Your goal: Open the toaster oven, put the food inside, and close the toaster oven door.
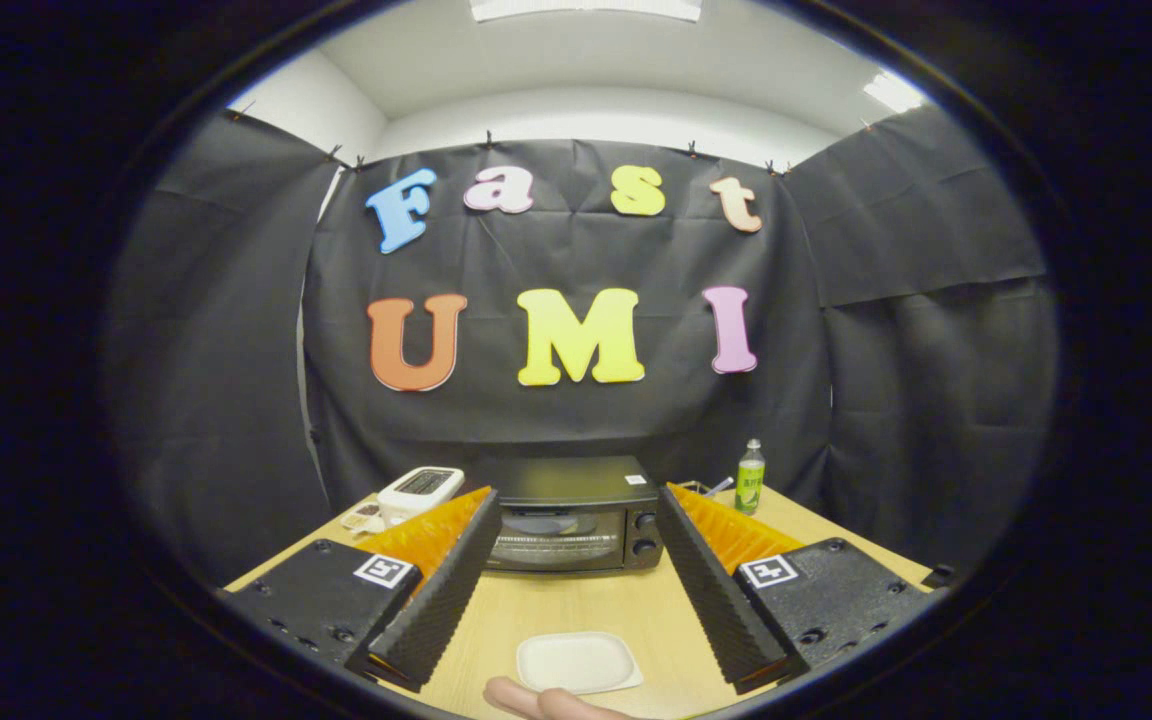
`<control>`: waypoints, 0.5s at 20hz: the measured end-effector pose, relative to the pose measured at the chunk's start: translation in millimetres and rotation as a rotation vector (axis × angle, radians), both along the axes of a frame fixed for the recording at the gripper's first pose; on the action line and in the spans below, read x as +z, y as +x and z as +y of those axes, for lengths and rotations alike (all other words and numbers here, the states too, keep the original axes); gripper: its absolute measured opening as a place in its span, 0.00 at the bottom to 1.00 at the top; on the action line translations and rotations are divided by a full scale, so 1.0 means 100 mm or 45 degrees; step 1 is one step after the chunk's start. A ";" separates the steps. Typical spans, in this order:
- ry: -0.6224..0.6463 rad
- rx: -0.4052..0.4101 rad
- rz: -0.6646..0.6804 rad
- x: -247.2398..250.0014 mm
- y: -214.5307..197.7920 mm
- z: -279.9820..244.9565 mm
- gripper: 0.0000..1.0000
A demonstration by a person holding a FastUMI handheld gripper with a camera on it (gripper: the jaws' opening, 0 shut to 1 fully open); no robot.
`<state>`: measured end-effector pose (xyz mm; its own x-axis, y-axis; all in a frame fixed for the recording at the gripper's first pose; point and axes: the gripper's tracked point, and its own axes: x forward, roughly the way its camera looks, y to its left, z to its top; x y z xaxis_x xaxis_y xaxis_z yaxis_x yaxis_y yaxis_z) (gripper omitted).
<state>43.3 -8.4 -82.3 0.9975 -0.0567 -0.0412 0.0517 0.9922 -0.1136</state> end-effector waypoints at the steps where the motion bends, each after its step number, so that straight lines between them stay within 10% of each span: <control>1: -0.007 -0.006 -0.016 0.08 -0.07 -0.02 1.00; 10: -0.040 -0.014 -0.181 0.51 -0.63 -0.04 1.00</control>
<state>-20.1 -12.3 -31.2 0.9925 -0.0669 0.1022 0.0804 0.9876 -0.1350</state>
